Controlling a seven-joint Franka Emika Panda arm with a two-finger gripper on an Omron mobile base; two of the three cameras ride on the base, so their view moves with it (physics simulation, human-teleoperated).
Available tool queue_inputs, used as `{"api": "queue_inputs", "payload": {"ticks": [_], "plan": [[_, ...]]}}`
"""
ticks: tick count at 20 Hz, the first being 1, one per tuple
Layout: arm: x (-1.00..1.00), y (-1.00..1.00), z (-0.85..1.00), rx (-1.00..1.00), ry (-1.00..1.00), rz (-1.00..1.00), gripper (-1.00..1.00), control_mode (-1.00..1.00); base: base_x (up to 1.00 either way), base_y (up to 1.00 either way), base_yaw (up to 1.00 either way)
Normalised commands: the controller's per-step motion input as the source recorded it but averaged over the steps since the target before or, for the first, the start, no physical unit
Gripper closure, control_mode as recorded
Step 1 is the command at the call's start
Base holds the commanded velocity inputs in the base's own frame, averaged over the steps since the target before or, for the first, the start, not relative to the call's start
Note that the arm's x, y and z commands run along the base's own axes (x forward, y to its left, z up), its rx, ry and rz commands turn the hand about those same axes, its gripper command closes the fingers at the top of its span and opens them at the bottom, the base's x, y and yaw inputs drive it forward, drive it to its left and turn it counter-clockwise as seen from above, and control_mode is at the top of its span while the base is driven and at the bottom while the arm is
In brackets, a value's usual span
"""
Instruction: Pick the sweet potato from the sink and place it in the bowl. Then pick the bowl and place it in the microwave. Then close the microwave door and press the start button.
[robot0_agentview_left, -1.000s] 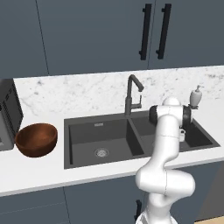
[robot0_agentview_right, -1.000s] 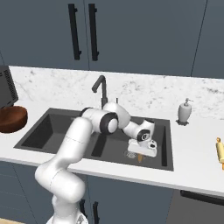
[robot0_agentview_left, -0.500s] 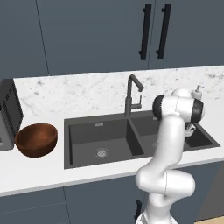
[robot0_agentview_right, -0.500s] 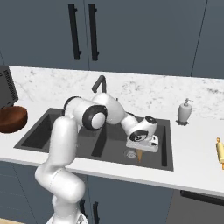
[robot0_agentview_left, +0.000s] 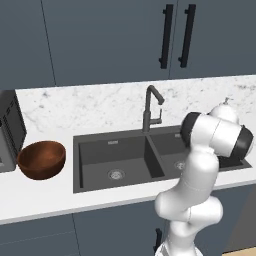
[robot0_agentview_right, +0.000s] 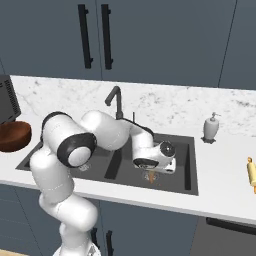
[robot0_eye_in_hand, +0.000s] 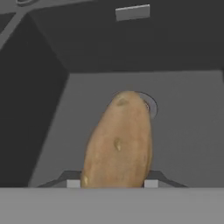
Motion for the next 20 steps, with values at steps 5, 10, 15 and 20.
{"api": "queue_inputs", "payload": {"ticks": [5, 10, 15, 20], "plan": [[-0.54, 0.06, 1.00, 0.14, -0.14, 0.00, 1.00, -1.00, 0.00, 0.00, 0.00], [-0.61, 0.00, 1.00, 0.01, -0.19, 0.00, 1.00, -1.00, 0.00, 0.00, 0.00], [-0.80, 0.09, 1.00, 0.00, -0.10, 0.00, 1.00, -1.00, 0.00, 0.00, 0.00], [-0.69, 0.75, 0.87, 0.00, -0.09, 0.00, 1.00, -1.00, 0.00, 0.00, 0.00]]}}
